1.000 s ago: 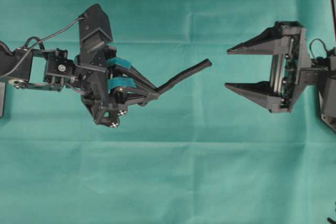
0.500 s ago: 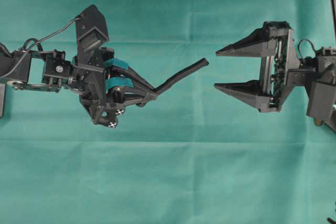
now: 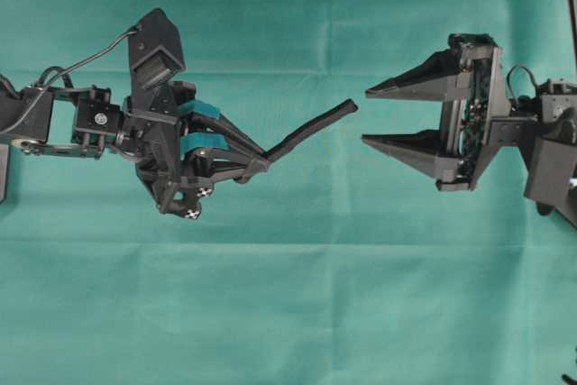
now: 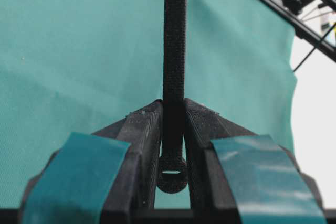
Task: Peel off the Velcro with your right arm.
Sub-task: 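Raise the held strap higher and bring the right gripper toward it, then align the open right gripper around the strap's free upper end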
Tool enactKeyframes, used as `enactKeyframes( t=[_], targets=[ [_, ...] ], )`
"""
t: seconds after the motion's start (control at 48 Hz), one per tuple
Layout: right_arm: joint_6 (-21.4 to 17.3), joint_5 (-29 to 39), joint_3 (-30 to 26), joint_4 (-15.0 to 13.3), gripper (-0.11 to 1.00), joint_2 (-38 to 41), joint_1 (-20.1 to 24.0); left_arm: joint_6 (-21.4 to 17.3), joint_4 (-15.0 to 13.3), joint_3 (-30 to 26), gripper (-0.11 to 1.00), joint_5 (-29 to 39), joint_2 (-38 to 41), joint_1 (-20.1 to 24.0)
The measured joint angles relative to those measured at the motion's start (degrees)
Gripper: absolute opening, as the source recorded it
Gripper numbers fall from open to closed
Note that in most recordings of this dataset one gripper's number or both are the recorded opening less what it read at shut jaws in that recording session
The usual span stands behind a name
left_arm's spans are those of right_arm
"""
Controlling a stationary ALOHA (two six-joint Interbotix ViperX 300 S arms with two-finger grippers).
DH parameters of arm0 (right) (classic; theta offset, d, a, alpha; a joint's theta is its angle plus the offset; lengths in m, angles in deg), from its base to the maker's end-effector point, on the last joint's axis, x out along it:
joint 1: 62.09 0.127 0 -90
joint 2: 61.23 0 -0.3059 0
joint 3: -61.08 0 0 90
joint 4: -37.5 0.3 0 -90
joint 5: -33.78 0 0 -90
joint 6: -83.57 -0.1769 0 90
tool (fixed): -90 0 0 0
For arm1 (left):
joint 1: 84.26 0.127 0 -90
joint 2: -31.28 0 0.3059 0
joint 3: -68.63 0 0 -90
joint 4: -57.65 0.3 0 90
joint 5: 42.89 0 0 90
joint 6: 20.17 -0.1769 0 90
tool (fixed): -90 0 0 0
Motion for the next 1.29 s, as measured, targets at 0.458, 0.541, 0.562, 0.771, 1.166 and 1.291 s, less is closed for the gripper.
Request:
enactKeyframes(
  t=[0.458,0.541,0.562,0.771,1.166,1.291],
  targets=[
    [0.09,-1.85,-0.53,0.00,0.24,2.11,-1.05,0.09,0.00,0.18,0.10,-0.35,0.00,0.00],
    [0.09,-2.29,-0.62,0.00,0.24,2.64,-1.05,0.09,0.00,0.18,0.10,-0.35,0.00,0.00],
    [0.09,-2.29,-0.62,0.00,0.24,2.72,-1.05,0.00,0.00,0.18,0.10,-0.35,-0.09,0.00],
    [0.00,-3.34,-0.70,0.00,0.24,3.60,-1.14,0.09,0.00,0.18,0.10,-0.44,0.00,0.00],
    [0.09,-3.87,-0.70,0.00,0.03,4.04,-1.14,0.09,0.00,0.35,0.10,-0.53,0.00,0.00],
    [0.09,-3.96,-0.70,0.00,0.03,4.04,-1.14,0.00,0.00,0.44,0.10,-0.88,0.00,0.00]
  ],
)
